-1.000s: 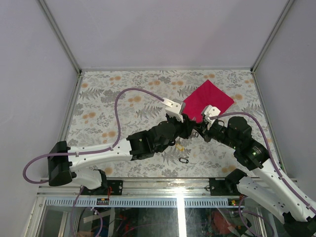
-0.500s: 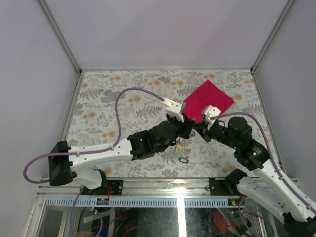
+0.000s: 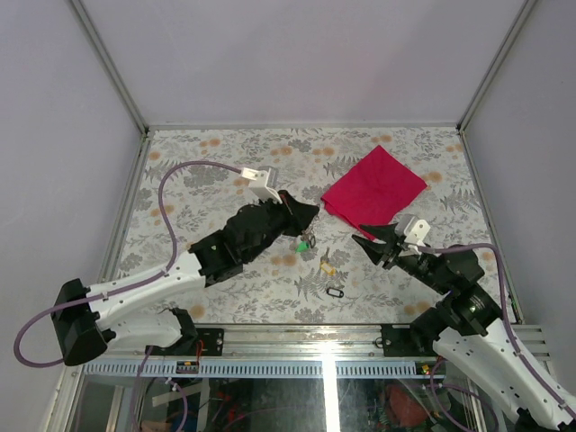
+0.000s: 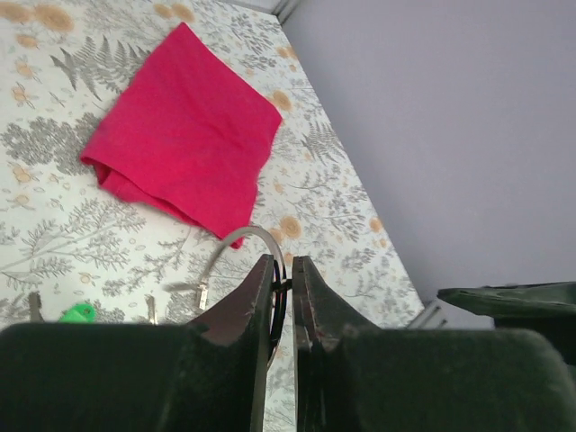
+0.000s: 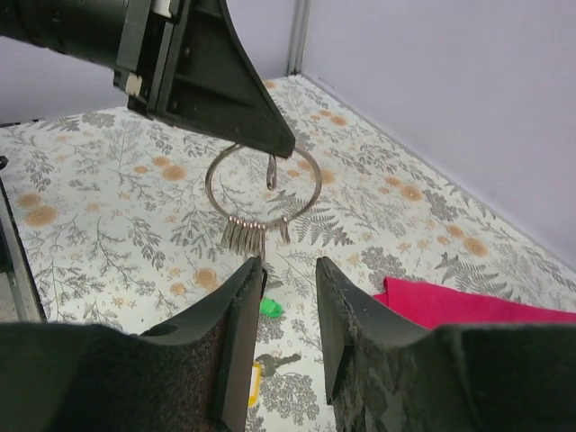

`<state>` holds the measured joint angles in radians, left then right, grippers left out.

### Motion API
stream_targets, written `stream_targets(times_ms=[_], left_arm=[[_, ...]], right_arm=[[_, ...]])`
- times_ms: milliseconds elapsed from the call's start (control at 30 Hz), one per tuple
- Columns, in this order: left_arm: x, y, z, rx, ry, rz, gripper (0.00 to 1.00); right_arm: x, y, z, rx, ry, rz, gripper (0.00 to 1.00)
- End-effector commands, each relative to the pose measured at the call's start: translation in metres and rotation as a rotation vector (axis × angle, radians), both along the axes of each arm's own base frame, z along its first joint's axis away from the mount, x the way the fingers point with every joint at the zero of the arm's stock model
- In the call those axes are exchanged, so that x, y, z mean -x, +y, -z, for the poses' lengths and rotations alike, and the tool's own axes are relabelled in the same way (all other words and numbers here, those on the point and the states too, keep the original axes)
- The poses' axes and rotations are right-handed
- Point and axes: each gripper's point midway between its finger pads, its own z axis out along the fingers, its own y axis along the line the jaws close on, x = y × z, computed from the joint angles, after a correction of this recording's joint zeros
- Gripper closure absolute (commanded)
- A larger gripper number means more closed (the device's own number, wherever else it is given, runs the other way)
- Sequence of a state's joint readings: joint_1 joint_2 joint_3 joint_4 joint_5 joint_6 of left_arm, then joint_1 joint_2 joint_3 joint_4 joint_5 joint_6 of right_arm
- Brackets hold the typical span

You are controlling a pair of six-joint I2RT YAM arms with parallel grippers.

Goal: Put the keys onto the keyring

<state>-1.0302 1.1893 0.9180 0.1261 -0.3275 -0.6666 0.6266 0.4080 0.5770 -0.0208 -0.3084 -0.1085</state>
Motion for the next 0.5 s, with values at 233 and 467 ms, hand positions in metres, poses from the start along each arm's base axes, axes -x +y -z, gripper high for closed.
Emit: stream_targets(times_ms=[233, 467], left_arm=[[0.025, 0.008, -0.065, 0.334, -0.026, 0.143, 1.00], [0.030, 0.007, -0.072, 0.367, -0.026, 0.166, 1.00]], right_arm=[[0.016, 0.024, -0.043, -0.235, -0.246, -0.170, 0.64], [0.016, 0.037, -0.049, -0.264, -0.254, -0.236, 0.64]])
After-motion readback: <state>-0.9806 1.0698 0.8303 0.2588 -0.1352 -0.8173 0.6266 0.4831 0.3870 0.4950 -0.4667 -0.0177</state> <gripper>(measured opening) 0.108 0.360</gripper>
